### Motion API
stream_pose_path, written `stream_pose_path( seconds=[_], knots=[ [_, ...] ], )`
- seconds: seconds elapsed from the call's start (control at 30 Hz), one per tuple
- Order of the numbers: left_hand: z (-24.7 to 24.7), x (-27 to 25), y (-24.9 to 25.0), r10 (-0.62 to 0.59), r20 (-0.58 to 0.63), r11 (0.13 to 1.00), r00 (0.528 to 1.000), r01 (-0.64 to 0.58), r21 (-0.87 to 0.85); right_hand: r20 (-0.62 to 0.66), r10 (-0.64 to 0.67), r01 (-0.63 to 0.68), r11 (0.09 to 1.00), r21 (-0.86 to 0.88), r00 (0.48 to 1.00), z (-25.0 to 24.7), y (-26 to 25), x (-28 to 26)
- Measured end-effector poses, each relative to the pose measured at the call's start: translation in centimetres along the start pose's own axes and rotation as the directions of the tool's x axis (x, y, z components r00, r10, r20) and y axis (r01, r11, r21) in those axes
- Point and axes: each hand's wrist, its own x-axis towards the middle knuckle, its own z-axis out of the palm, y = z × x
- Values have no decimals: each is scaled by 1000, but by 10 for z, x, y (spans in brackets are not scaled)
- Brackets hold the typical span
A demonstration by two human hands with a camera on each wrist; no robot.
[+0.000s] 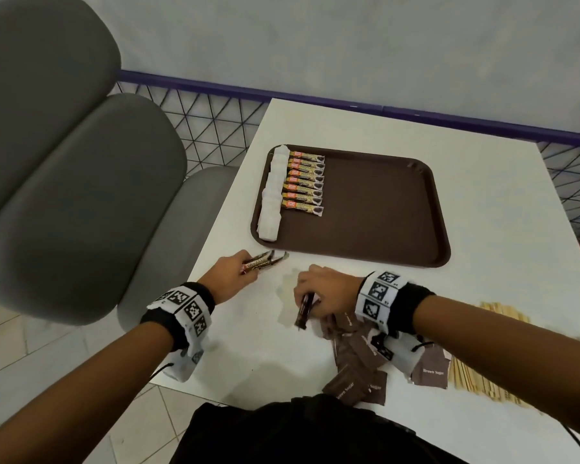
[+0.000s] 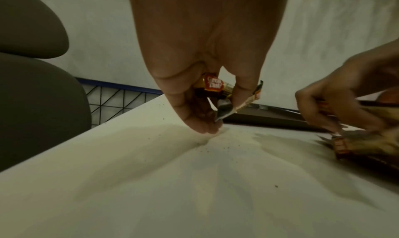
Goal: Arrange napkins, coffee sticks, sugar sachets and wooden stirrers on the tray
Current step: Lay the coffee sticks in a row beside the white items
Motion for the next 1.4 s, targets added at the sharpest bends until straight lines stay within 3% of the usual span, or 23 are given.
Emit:
stream_pose_path(
  seconds=[0.13, 0.2, 0.33, 0.43, 0.5, 0.6, 0.73, 0.87, 0.93, 1.03, 1.17, 1.23, 1.4],
  knots=[
    [0, -2, 6, -24, 44, 970, 999, 34, -239, -135, 143, -102, 956, 276, 980, -14, 14, 4],
    [1, 0, 12, -42, 42, 954, 998, 53, -297, -200, 226, -114, 884, 454, 954, -19, 16, 5],
    [2, 7, 24, -116, 20, 883, 993, 112, -455, -318, 458, -62, 643, 764, 830, -27, 26, 11],
    [2, 11, 35, -157, 61, 763, 986, 160, -627, -320, 581, 61, 419, 906, 748, -29, 27, 15],
    [4, 11, 43, -155, 98, 676, 983, 178, -715, -263, 629, 129, 251, 959, 731, -29, 22, 17],
    [6, 12, 51, -126, 109, 618, 986, 164, -769, -222, 650, 144, 173, 974, 727, -27, 17, 19],
    [6, 18, 53, -139, 48, 604, 989, 123, -787, -223, 680, 139, 177, 974, 699, -26, 19, 20],
    [4, 20, 58, -133, 76, 568, 988, 138, -811, -217, 700, 109, 197, 974, 680, -22, 21, 19],
    [4, 20, 61, -113, 92, 554, 989, 139, -821, -255, 690, 84, 272, 959, 678, -21, 20, 20],
    [4, 20, 64, -75, 117, 548, 990, 139, -825, -386, 640, 11, 508, 862, 665, -18, 18, 20],
    [6, 18, 70, -29, 139, 506, 990, 134, -852, -589, 483, -55, 801, 596, 648, -11, 11, 18],
    [8, 19, 72, -18, 124, 487, 992, 117, -865, -617, 402, -26, 850, 526, 677, -8, 7, 17],
    [8, 24, 70, -33, 50, 476, 998, 60, -878, -621, 342, 65, 841, 536, 705, -11, 11, 9]
  ],
)
